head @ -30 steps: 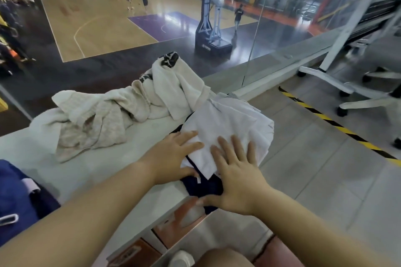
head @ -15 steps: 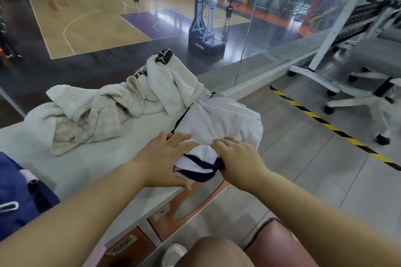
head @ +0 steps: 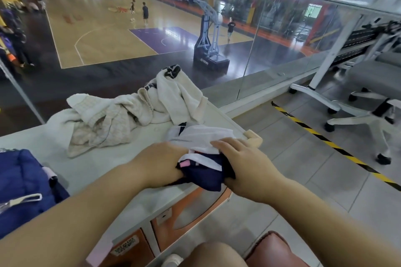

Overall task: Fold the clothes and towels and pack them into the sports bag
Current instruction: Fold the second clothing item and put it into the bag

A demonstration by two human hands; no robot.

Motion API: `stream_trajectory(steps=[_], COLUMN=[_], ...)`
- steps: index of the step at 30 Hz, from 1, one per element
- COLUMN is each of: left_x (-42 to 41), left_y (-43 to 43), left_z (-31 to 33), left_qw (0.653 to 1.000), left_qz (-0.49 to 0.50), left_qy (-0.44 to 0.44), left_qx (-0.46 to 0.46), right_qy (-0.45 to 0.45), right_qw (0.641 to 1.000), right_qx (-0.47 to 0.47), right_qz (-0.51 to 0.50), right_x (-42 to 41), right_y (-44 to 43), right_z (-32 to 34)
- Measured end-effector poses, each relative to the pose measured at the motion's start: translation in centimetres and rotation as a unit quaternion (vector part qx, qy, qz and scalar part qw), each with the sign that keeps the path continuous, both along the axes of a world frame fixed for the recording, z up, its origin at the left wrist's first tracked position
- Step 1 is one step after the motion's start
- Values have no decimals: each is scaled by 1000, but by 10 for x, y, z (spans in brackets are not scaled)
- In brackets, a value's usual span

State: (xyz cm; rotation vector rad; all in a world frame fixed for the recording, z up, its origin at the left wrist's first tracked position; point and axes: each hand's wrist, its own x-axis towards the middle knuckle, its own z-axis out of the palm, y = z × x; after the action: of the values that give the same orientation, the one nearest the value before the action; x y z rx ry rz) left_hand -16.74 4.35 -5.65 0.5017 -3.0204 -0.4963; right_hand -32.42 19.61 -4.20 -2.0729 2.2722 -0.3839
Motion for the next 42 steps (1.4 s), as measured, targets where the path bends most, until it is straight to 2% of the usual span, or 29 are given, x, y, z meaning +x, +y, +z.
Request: stream_trajectory(steps=[5,8,11,15,18,22,24,26,28,35,39,42], left_x=[3,9,16,18,15,7,3,2,1,-1,2,7], left_y=[-2,-8,-19,-39,-52,-61,-63,-65,-68,-63,-49,-39], left_z=[18,24,25,15,12,8,5,3,0,-5,-5,-4], left_qw=[994,983,967,953,935,911,897,895,896,885,894,919], left_qz=[29,40,68,160,232,244,235,231,241,214,186,171], left_qy=[-73,-89,-58,-24,-21,-73,-82,-82,-92,-77,-18,18], left_qx=[76,153,238,257,267,324,366,372,361,406,406,355], right_qy=[73,19,-24,-111,-135,-113,-156,-209,-220,-184,-161,-113], right_qw=[992,991,983,971,967,964,954,942,941,952,952,953], right_qx=[105,130,184,212,213,228,243,250,248,240,257,279], right_qz=[21,9,-4,-3,-47,-81,-82,-76,-70,-39,-33,-25], right_x=[29,25,17,6,-5,-10,-12,-14,-15,-16,-16,-13], right_y=[-9,-27,-49,-81,-98,-107,-108,-108,-107,-103,-98,-94], right_z=[8,22,36,27,16,11,9,7,6,5,7,12])
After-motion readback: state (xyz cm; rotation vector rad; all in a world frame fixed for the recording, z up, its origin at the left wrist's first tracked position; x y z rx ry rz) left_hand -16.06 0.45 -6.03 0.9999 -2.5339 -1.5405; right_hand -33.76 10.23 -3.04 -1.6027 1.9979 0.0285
